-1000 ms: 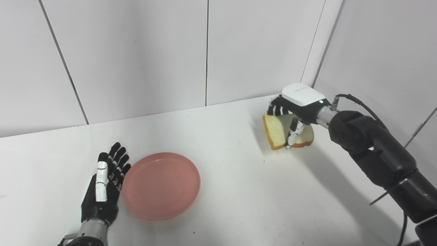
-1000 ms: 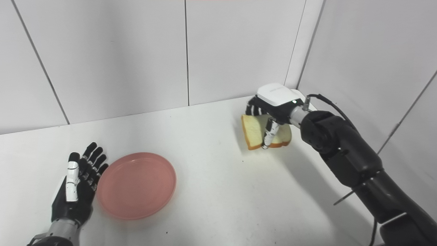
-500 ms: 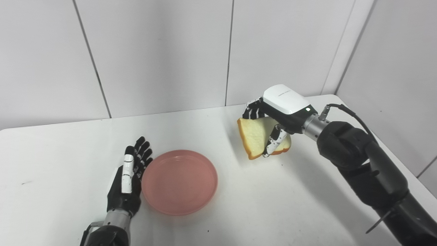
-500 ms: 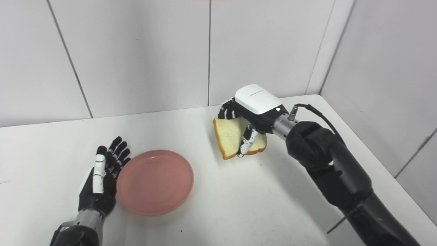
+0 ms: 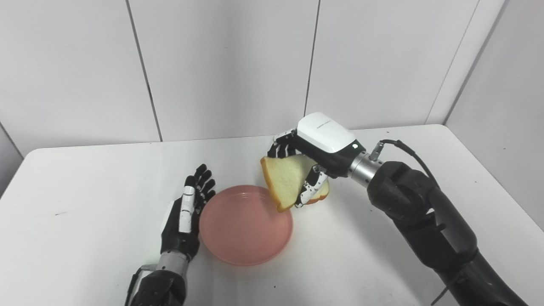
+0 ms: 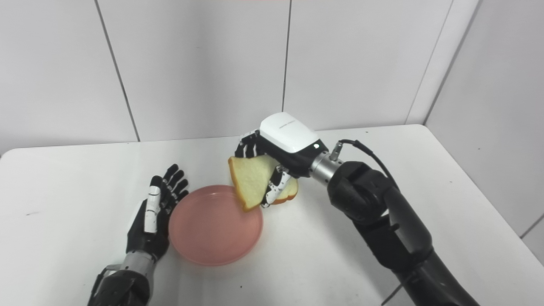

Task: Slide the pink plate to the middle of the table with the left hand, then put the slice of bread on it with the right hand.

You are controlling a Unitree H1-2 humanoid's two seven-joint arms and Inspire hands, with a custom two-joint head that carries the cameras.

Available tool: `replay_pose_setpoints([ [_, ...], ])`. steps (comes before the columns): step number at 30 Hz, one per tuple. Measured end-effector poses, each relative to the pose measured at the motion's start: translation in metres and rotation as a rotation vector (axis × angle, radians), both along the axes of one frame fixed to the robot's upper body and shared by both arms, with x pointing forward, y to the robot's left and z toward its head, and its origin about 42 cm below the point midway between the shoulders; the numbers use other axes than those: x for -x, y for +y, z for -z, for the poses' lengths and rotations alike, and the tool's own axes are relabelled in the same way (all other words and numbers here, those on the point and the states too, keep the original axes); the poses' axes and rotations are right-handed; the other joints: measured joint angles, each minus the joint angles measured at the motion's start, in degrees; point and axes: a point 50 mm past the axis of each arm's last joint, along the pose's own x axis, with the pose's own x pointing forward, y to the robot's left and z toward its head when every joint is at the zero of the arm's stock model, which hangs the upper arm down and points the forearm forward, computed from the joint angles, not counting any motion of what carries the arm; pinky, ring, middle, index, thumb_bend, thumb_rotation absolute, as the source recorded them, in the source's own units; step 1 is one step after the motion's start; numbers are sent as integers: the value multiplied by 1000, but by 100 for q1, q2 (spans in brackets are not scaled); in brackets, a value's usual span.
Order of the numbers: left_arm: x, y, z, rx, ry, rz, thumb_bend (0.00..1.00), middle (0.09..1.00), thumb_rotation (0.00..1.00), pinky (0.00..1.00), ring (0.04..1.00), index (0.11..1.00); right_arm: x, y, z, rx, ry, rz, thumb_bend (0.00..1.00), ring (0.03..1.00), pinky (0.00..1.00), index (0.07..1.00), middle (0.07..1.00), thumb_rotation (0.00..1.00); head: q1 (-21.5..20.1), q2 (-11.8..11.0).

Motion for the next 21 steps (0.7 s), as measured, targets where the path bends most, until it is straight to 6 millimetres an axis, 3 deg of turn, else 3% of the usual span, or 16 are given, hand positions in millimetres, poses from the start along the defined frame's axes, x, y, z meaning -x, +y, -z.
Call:
replay_pose_setpoints([
  [13, 2, -13, -1, -22, 2, -6, 727, 969, 1000, 946, 956, 912, 4, 41, 13, 15, 58, -94, 525, 462, 404, 511, 453, 0, 492, 123],
  [21, 1, -19, -3, -18, 3, -16, 734, 961, 1000, 941, 951, 902, -5, 48, 42, 25, 137, -108, 527, 458, 395, 497, 474, 0, 632, 167],
])
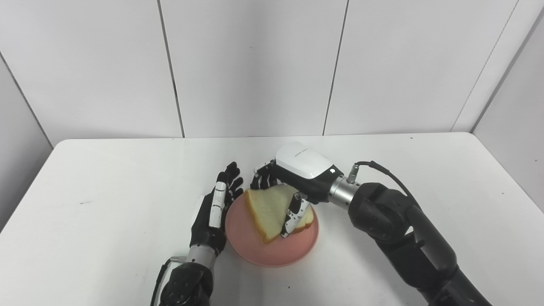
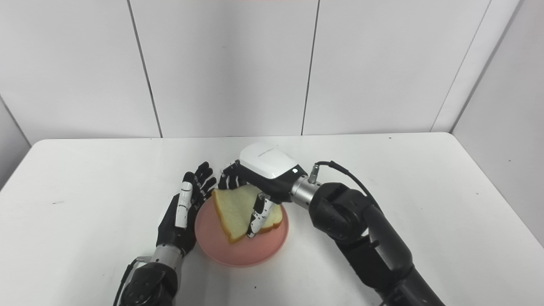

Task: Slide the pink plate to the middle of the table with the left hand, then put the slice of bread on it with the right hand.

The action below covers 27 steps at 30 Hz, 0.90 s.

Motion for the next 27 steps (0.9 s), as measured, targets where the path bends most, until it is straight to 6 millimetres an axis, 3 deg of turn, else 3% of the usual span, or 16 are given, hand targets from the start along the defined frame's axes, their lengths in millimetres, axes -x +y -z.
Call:
replay_pose_setpoints([
  [5, -1, -2, 0, 3, 3, -10, 735, 959, 999, 938, 951, 902, -3, 0, 17, 5, 8, -22, 526, 482, 421, 493, 483, 0, 9, 17],
  [10, -2, -3, -1, 4, 1, -8, 725, 950, 1000, 950, 948, 901, -6, 0, 28, 35, 19, -19, 524, 436, 375, 513, 445, 0, 0, 18],
  [16, -2, -3, -1, 4, 1, -8, 707, 955, 1000, 937, 945, 905, -8, 2, 36, 81, 0, -20, 525, 531, 437, 502, 481, 1, -26, 18],
  [18, -2, -3, -1, 4, 1, -8, 707, 955, 999, 939, 946, 906, -8, 2, 36, 91, -19, -16, 519, 576, 493, 498, 600, 114, -26, 18],
  [19, -2, -3, -1, 4, 1, -8, 710, 955, 996, 933, 946, 908, -8, 1, 35, 96, -28, -13, 669, 606, 532, 612, 645, 291, -35, 18],
  [20, -2, -3, -1, 4, 1, -8, 713, 956, 997, 929, 948, 911, -8, 1, 35, 99, -32, -12, 752, 628, 557, 672, 672, 395, -35, 9],
  [22, -2, -3, -1, 4, 1, -8, 718, 955, 1000, 926, 943, 912, -7, 1, 34, 104, -38, -11, 848, 662, 591, 732, 708, 509, -35, 17],
  [27, -2, -4, -1, -8, 0, -4, 730, 974, 1000, 932, 949, 932, -2, 0, 23, 108, -82, -24, 948, 778, 717, 808, 795, 562, -61, 18],
])
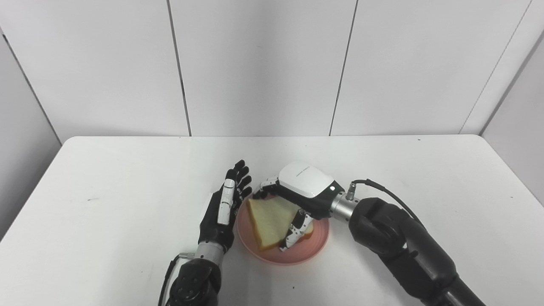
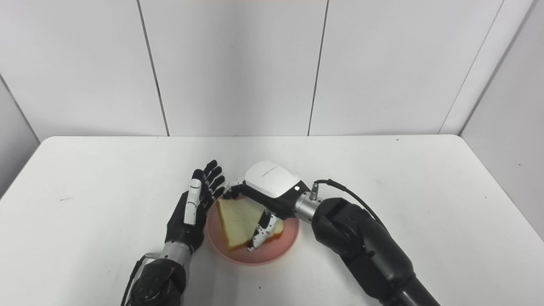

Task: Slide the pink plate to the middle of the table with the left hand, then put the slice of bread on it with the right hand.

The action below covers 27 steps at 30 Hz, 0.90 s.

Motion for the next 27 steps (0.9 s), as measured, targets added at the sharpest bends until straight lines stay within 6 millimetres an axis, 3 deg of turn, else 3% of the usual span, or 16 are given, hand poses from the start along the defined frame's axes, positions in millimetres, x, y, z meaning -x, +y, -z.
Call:
replay_pose_setpoints([
  [2, 0, 0, 0, -4, 0, 2, 719, 966, 1000, 947, 951, 917, 2, 0, -6, -6, -17, -5, 985, 807, 779, 824, 813, 562, 0, 0],
  [15, 0, 0, -2, -5, 7, 2, 713, 963, 1000, 946, 952, 917, 14, -17, -35, -5, -15, 55, 1000, 924, 917, 902, 902, 489, -35, 0],
  [20, 0, 1, -1, -4, 7, 1, 707, 961, 1000, 943, 951, 914, 16, -27, -35, -12, 16, 106, 1000, 939, 942, 922, 929, 540, -27, 9],
  [24, 0, 2, -1, -3, 7, -2, 706, 963, 1000, 946, 953, 912, 18, -49, -29, -107, 78, 175, 1000, 974, 968, 948, 960, 536, -35, 0],
  [27, 0, 3, -1, -2, 7, -6, 710, 961, 1000, 944, 949, 908, 22, -65, -22, -204, 132, 220, 1000, 960, 885, 960, 969, 544, -35, 0],
])
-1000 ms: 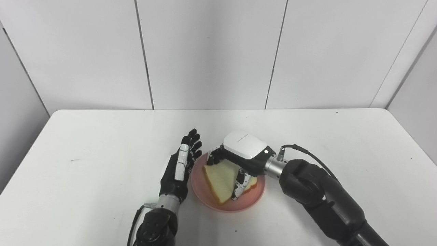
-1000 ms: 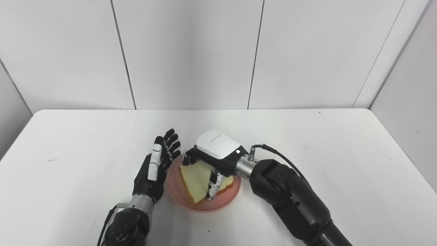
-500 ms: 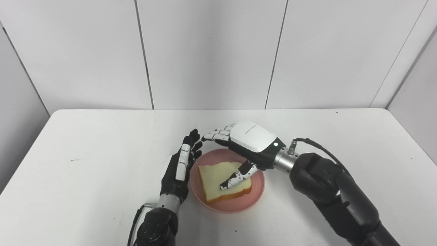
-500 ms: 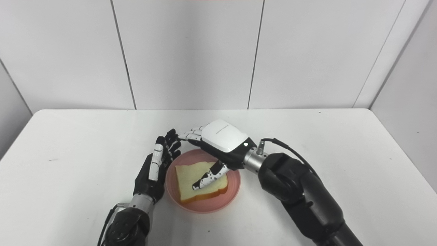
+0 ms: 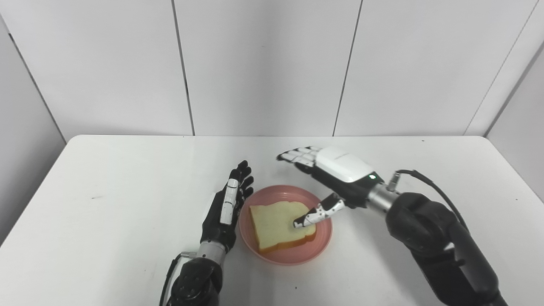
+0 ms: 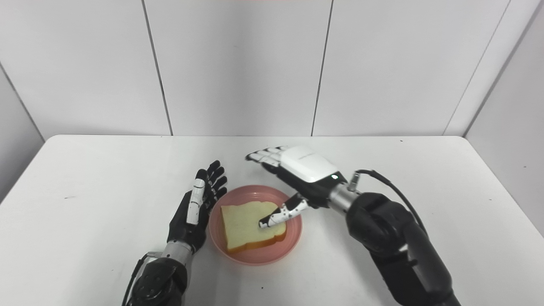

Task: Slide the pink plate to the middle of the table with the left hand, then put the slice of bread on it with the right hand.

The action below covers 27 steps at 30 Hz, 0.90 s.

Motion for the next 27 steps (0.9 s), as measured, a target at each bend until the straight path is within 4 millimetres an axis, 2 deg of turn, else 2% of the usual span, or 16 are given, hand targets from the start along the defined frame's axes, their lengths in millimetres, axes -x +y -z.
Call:
replay_pose_setpoints([
  [3, 0, 2, 0, 5, 1, -3, 707, 961, 1000, 943, 953, 906, 4, -13, 12, -157, 27, 47, 962, 963, 808, 980, 996, 599, -17, 9],
  [6, 1, 2, 0, 15, 1, -3, 712, 966, 1000, 944, 956, 909, 8, -18, 27, -281, 34, 104, 880, 980, 823, 998, 1000, 709, -9, 9],
  [8, 3, 5, 0, 15, -2, -3, 713, 968, 1000, 946, 957, 910, 14, -14, 41, -352, 49, 131, 850, 976, 816, 1000, 1000, 740, -9, 9],
  [9, 3, 6, 1, 13, -3, -2, 710, 974, 1000, 950, 962, 914, 16, -12, 49, -379, 66, 141, 801, 973, 834, 1000, 1000, 783, -9, 9],
  [12, 5, 9, 1, 9, -6, 3, 707, 981, 1000, 956, 968, 918, 20, -7, 73, -469, 115, 186, 740, 982, 886, 1000, 1000, 845, -9, 17],
  [13, 6, 10, 1, 8, -8, 3, 706, 980, 1000, 955, 968, 918, 20, -5, 79, -504, 124, 202, 721, 987, 898, 1000, 1000, 907, -26, 26],
  [15, 6, 12, 2, 4, -10, 2, 702, 978, 1000, 956, 970, 921, 20, -2, 85, -553, 124, 225, 713, 997, 911, 1000, 1000, 961, -44, 44],
  [19, 9, 19, 2, -6, -17, -6, 695, 979, 1000, 969, 976, 927, 20, 4, 90, -625, 100, 237, 703, 1000, 939, 1000, 1000, 977, -61, 79],
  [27, 12, 29, 4, 10, -23, -6, 671, 991, 998, 992, 994, 935, 31, 19, 117, -725, 122, 288, 662, 1000, 999, 1000, 1000, 1000, -123, 132],
])
